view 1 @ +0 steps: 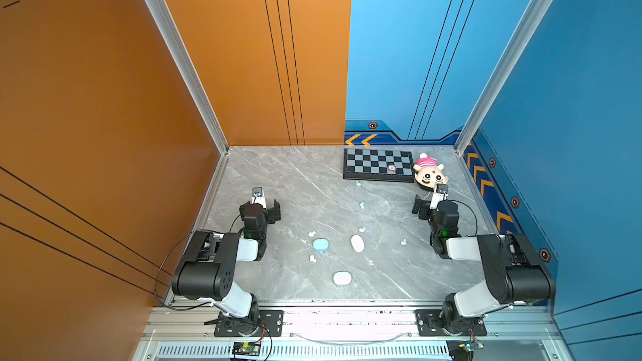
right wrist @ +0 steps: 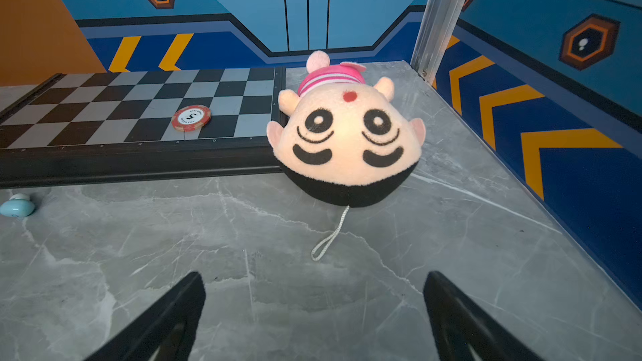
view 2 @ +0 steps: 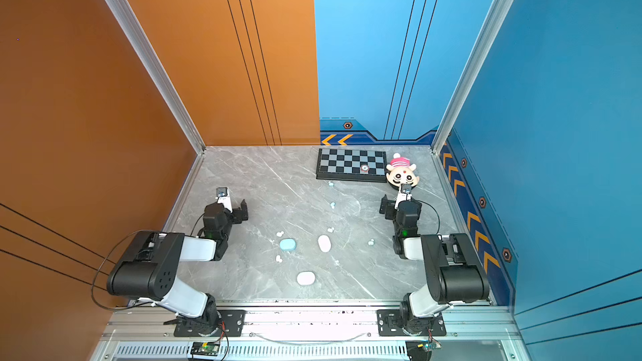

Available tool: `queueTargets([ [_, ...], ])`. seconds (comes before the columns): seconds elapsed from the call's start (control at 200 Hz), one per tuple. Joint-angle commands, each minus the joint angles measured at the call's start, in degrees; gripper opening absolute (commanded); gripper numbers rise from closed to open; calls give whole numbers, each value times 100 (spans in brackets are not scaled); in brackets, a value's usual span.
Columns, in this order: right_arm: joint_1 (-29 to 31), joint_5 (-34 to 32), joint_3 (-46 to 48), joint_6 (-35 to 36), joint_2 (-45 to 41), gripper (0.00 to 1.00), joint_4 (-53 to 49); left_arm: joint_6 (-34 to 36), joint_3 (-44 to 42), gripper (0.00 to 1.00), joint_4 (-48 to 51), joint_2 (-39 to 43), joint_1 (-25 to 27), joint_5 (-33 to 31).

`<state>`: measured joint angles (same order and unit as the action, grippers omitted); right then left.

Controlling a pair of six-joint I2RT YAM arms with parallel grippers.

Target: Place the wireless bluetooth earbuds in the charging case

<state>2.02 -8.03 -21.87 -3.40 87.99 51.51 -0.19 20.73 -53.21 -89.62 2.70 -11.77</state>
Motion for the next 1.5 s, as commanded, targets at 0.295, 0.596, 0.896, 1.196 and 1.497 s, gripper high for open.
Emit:
queueTargets([
  [0.295, 9, -128, 51, -20, 61, 100, 44, 72, 49, 98, -93, -7, 29, -85],
  [0.596, 13, -128, 51, -20, 58, 100, 44, 3, 58, 98, -75, -10, -128, 206],
  [0.896, 84, -393, -35, -18, -54, 100, -195, 112, 59, 98, 99, 260, -44, 160],
  [1.196, -77, -996, -1693, -1942, -1336, 100, -3202, 29, 1104, 98, 3606, 2540, 635, -509],
  [1.497, -859, 1971, -3574, -5170, -761, 100, -4154, -3032, 1505, 98, 5919, 4543, 568, 663],
])
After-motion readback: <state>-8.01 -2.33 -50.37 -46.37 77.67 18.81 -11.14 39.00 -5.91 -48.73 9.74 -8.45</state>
